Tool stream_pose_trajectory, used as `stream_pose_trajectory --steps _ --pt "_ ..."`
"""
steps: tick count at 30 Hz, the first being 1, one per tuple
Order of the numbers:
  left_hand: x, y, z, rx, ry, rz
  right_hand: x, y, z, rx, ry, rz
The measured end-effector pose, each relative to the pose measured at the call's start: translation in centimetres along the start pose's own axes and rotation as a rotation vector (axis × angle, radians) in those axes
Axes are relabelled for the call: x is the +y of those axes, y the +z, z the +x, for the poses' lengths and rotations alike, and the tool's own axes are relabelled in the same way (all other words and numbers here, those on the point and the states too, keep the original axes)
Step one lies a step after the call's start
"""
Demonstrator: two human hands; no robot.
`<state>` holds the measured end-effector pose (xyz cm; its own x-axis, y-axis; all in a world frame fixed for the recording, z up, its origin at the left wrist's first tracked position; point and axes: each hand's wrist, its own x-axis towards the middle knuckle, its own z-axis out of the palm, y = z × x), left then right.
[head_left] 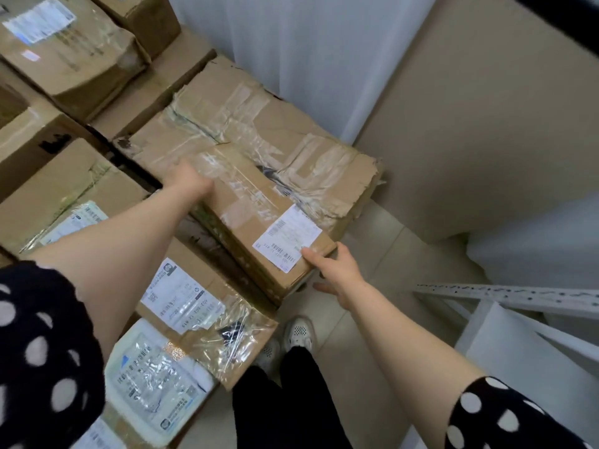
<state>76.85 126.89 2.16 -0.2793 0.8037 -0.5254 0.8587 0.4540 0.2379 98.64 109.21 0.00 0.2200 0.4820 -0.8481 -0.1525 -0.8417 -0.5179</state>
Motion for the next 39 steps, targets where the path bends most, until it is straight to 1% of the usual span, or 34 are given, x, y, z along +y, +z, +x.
stream_pose_trajectory --steps 5,8,10,13,17,21,25,27,29,34,39 --pt "0.9 0.6 2.4 0.021 -0.006 0.093 0.1 -0.1 0.2 -0.091 0.051 0.134" --pt "1.2 0.4 3.4 0.005 -0.036 0.03 0.0 -0.1 0.4 -0.109 0.08 0.181" --pt "1.3 0.2 3.6 0.034 -0.044 0.002 -0.1 -0.3 0.4 -0.099 0.086 0.207" --pt "2.0 -0.9 2.4 0.086 -0.055 0.049 -0.8 -0.6 -0.3 -0.07 0.076 0.221" --pt "2.5 -3.3 0.8 0.112 -0.09 0.062 -3.5 -1.6 -2.0 -0.023 0.006 0.187" --pt "2.9 -5.3 -0.6 0.059 -0.131 -0.047 -6.3 -3.1 -3.2 0.065 -0.07 0.206" --pt "2.9 -5.8 -2.3 -0.035 -0.109 -0.251 -8.7 -3.6 -3.6 0.146 -0.163 0.206" --pt "2.4 -5.9 -2.8 -0.084 -0.113 -0.308 -9.7 -3.6 -3.7 0.179 -0.18 0.21" --pt "2.0 -6.1 -3.1 -0.109 -0.097 -0.323 -10.2 -3.4 -3.6 0.214 -0.171 0.216" --pt "1.2 -6.2 -3.4 -0.099 -0.084 -0.357 -9.4 -2.2 -3.0 0.236 -0.13 0.258" --pt "0.1 -6.9 -3.2 -0.084 -0.074 -0.363 -8.8 -1.3 -3.1 0.214 -0.134 0.199"
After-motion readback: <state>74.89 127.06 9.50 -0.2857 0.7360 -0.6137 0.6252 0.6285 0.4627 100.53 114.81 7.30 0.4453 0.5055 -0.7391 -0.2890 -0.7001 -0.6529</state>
